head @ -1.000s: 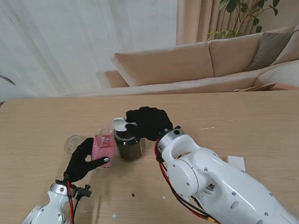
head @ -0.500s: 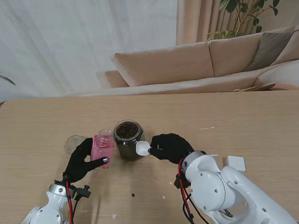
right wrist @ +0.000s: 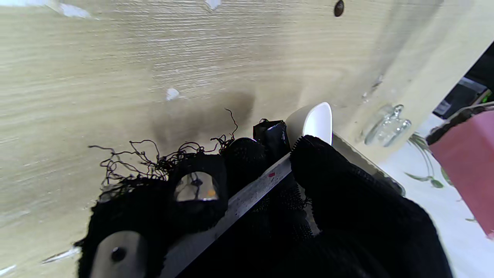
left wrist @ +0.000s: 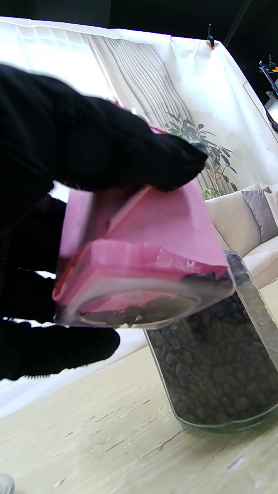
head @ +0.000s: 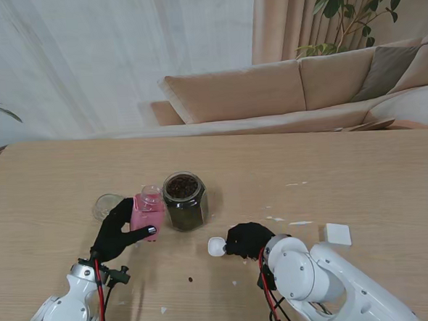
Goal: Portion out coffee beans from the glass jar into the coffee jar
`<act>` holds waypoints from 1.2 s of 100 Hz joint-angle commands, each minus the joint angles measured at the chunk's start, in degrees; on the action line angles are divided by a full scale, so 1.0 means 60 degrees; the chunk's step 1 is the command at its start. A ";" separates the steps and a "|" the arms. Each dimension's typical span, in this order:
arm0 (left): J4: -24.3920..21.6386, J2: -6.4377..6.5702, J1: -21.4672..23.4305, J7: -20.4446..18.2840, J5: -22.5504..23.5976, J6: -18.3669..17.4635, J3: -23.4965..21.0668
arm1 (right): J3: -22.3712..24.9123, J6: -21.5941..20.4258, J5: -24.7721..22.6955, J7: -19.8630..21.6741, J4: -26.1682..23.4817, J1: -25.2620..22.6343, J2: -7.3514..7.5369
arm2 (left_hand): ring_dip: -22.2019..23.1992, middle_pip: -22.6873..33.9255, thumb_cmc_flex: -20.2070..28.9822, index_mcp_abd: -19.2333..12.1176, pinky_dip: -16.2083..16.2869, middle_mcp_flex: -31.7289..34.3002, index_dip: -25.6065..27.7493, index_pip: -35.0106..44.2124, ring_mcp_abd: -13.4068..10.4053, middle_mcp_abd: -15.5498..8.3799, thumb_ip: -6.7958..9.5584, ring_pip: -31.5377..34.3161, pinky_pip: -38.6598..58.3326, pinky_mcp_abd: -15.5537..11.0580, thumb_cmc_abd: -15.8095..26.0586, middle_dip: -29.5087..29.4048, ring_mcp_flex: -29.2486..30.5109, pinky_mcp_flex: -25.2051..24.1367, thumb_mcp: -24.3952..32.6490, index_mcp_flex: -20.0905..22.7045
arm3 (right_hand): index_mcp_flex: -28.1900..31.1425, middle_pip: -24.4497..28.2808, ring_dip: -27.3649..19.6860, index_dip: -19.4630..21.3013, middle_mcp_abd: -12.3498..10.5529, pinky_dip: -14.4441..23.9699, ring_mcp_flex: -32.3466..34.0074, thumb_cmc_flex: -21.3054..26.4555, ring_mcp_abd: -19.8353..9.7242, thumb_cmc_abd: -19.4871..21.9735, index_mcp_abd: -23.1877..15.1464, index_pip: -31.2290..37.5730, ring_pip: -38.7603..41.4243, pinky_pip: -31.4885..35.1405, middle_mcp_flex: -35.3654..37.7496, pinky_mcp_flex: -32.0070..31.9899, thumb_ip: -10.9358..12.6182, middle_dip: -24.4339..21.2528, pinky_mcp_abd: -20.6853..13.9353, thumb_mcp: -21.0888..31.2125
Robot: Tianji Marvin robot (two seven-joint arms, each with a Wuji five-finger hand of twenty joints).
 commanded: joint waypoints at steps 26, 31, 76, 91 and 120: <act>-0.0124 -0.0048 0.0075 -0.0132 0.0004 0.0024 -0.0003 | -0.0290 -0.0142 0.0091 0.0427 0.0670 0.0350 0.0051 | 0.0194 0.1768 0.2324 -0.1802 0.0089 0.1022 0.0608 0.2207 -0.0212 -0.1324 0.0278 -0.0021 -0.0057 -0.0128 0.1839 0.0905 0.0094 -0.0046 0.3170 0.0817 | 0.0171 -0.1195 -0.1111 -0.0471 0.0337 -0.0017 -0.1336 -0.1474 0.1525 -0.0239 0.0360 -0.1167 -0.2244 0.0583 -0.0474 -0.1991 0.0190 -0.1220 0.1090 0.0543; -0.0122 -0.0048 0.0074 -0.0124 0.0019 0.0016 -0.0008 | -0.0311 -0.0185 0.0153 0.0398 0.0770 0.0376 0.0037 | 0.0195 0.1772 0.2324 -0.1816 0.0090 0.1030 0.0614 0.2216 -0.0215 -0.1333 0.0276 -0.0017 -0.0053 -0.0132 0.1828 0.0906 0.0105 -0.0036 0.3167 0.0827 | 0.0145 -0.1434 -0.1297 -0.0522 0.0425 0.0104 -0.1569 -0.1617 0.1616 -0.0210 0.0389 -0.1414 -0.2702 0.0192 -0.0621 -0.2455 0.0220 -0.1469 0.1347 0.0539; -0.0164 -0.0052 0.0089 -0.0091 0.0061 0.0050 -0.0018 | -0.0289 -0.0845 -0.0367 0.0237 0.1083 0.0294 0.0043 | 0.0194 0.1766 0.2324 -0.1819 0.0092 0.1023 0.0611 0.2212 -0.0230 -0.1334 0.0277 -0.0021 -0.0045 -0.0136 0.1834 0.0905 0.0104 -0.0030 0.3168 0.0817 | -0.0993 -0.4824 -0.3605 -0.1036 0.1091 -0.0117 -0.6008 -0.2385 0.1540 0.0497 0.0589 -0.5429 -0.8167 -0.5192 -0.3504 -0.9226 0.0613 -0.4693 0.2240 -0.0701; -0.0173 -0.0054 0.0090 -0.0083 0.0079 0.0078 -0.0009 | -0.0209 -0.1014 -0.0518 0.0102 0.1063 0.0174 0.0027 | 0.0198 0.1768 0.2324 -0.1820 0.0095 0.1029 0.0613 0.2216 -0.0223 -0.1336 0.0276 -0.0014 -0.0041 -0.0113 0.1831 0.0903 0.0117 -0.0024 0.3168 0.0822 | -0.1419 -0.6021 -0.4645 -0.2109 0.1194 -0.1197 -0.6754 -0.2462 0.1260 0.0544 0.0797 -0.6337 -0.9942 -0.6915 -0.4013 -1.0003 0.0618 -0.5670 0.2168 -0.0954; -0.0190 -0.0047 0.0087 -0.0113 0.0063 0.0110 0.0012 | -0.0016 -0.1373 -0.0703 -0.0234 0.1032 -0.0044 -0.0030 | 0.0200 0.1770 0.2324 -0.1817 0.0097 0.1019 0.0616 0.2218 -0.0215 -0.1324 0.0276 -0.0014 -0.0040 -0.0137 0.1837 0.0906 0.0101 -0.0035 0.3166 0.0819 | -0.1813 -0.8534 -0.6899 -0.5172 0.1105 -0.4776 -0.7402 -0.2683 0.0219 0.0736 0.1323 -0.8335 -1.1986 -0.9525 -0.4470 -1.0745 0.0592 -0.6756 0.0484 -0.1222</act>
